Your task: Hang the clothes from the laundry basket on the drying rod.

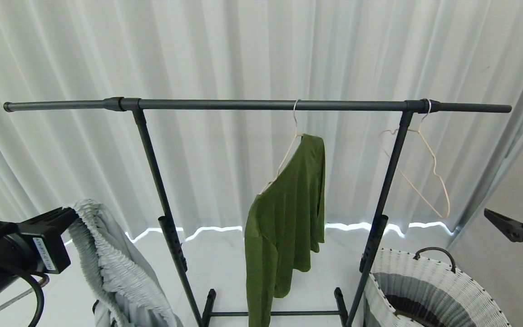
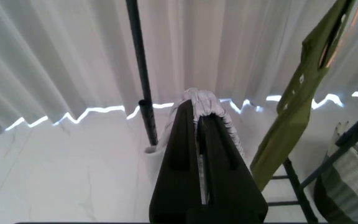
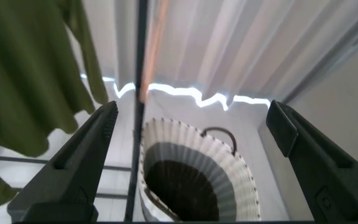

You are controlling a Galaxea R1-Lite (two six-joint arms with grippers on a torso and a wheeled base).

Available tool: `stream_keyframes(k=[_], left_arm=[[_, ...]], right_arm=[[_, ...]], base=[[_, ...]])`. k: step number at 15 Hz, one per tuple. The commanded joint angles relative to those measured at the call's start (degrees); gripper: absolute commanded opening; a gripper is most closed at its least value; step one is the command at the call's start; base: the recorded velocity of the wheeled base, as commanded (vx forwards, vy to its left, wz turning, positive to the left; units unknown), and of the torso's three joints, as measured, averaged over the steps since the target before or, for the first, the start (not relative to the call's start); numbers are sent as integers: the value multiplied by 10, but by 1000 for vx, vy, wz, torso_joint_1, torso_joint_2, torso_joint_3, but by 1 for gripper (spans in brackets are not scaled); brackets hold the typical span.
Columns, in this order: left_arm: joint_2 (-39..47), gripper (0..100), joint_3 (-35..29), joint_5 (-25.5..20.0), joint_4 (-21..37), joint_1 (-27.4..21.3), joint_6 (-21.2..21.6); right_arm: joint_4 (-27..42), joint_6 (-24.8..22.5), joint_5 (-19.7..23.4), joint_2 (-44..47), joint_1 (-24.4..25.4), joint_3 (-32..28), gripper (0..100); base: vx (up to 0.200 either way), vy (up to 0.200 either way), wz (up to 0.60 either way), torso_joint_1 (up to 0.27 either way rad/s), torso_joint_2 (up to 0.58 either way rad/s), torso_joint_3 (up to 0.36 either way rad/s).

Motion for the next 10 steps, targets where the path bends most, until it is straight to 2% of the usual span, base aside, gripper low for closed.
stream_keyframes(k=[1,3,10], left_arm=[[1,0,-1,1,-1,0,1],[1,0,0,1,-1,0,-1],[2,0,4,1,-1,-1,0]], right_arm=[[1,0,0,0,1,0,100],[1,0,0,0,1,0,100],[1,-1,1,1,1,1,100]], base=[[0,0,0,0,0,0],[0,0,0,0,0,0],[200,0,0,-1,0,2]])
